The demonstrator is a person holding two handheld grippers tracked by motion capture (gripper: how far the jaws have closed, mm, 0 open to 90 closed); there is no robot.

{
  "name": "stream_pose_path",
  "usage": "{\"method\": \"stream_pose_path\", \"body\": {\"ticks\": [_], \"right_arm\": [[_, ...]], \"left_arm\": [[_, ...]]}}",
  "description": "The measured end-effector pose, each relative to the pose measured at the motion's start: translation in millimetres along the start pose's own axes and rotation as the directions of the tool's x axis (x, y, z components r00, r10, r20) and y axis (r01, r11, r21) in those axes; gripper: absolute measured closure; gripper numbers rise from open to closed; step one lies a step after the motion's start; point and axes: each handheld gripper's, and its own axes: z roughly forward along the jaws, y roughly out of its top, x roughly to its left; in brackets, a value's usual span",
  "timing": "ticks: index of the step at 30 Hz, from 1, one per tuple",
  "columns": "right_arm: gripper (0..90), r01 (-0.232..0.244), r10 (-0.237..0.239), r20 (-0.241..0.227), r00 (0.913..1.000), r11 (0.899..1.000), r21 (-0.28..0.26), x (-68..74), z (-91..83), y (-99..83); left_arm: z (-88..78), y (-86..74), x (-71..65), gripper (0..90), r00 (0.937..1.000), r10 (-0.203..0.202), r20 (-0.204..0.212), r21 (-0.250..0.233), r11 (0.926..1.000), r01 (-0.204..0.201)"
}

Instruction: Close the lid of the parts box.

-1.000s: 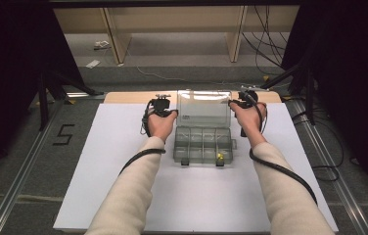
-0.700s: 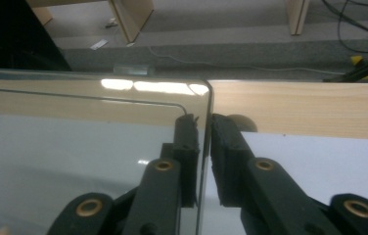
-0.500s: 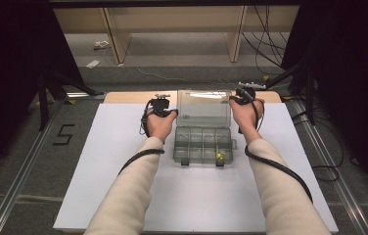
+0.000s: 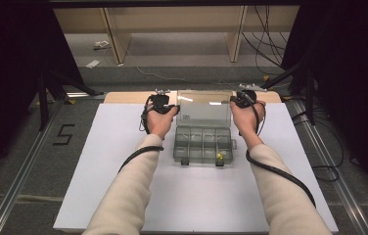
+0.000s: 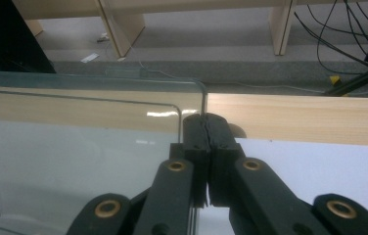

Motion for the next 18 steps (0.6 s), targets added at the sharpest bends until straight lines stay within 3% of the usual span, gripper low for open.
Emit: {"method": "stream_pose_path", "body": {"ticks": [4, 9, 18], "right_arm": [[89.4, 0.008, -0.008, -0.008, 0.9999, 1.0, -0.011, -0.4, -3.1, -0.6], [89.3, 0.016, -0.016, -0.015, 0.9998, 1.0, -0.018, -0.1, -6.2, -1.0], [89.2, 0.023, -0.023, -0.024, 0.9994, 0.999, -0.025, -0.5, -10.2, -2.0]], "left_arm": [[-1.9, 14.0, -2.1, 72.3, 1.0, -0.007, 0.006, -0.032, 0.9995, 0.008], [-1.9, 25.2, -7.4, 76.4, 0.9999, 0.011, 0.003, -0.048, 0.9988, -0.01], [-6.3, 29.5, -10.8, 86.9, 0.9993, 0.014, -0.034, -0.059, 0.9981, -0.016]]}}
